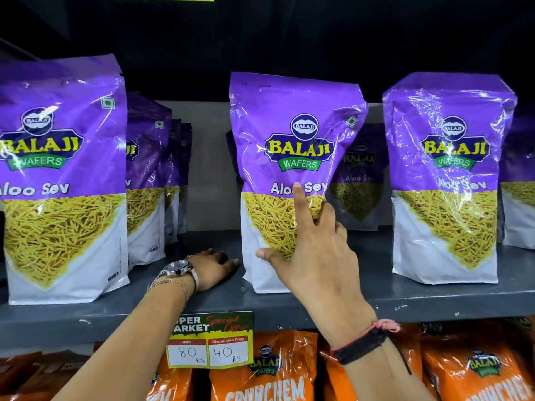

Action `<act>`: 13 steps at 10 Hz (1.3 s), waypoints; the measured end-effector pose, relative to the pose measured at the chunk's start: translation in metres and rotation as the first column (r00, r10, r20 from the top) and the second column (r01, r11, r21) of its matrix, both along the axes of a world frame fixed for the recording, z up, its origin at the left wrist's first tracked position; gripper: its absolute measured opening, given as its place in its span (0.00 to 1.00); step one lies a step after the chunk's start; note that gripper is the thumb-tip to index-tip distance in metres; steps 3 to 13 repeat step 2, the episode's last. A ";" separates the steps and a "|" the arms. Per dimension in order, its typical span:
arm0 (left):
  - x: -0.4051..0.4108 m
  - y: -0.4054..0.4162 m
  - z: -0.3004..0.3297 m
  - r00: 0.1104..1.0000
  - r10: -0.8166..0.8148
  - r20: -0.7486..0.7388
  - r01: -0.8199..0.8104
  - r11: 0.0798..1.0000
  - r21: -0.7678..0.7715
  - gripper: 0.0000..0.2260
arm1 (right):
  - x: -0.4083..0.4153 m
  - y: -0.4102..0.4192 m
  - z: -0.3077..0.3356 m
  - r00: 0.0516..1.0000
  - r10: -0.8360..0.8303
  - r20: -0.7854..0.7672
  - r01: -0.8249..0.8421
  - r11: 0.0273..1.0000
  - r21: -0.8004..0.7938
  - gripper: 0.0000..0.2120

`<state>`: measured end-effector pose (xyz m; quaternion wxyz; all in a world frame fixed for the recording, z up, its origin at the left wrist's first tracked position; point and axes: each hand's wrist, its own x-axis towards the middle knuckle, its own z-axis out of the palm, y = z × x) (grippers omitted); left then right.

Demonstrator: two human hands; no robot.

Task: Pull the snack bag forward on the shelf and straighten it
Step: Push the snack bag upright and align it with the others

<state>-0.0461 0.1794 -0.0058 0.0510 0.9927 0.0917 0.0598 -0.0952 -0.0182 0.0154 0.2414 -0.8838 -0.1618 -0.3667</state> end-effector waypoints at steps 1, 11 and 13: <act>0.000 0.000 0.000 1.000 0.009 -0.008 -0.010 1.000 -0.014 0.25 | -0.001 0.002 0.002 0.999 0.011 -0.036 -0.011 1.000 -0.003 0.49; -0.001 -0.003 0.002 0.998 0.015 0.058 -0.015 1.000 -0.004 0.26 | -0.009 -0.006 0.005 0.998 0.049 -0.033 -0.048 0.999 0.013 0.46; -0.001 -0.003 0.002 0.998 0.015 0.058 -0.015 1.000 -0.004 0.26 | -0.009 -0.006 0.005 0.998 0.049 -0.033 -0.048 0.999 0.013 0.46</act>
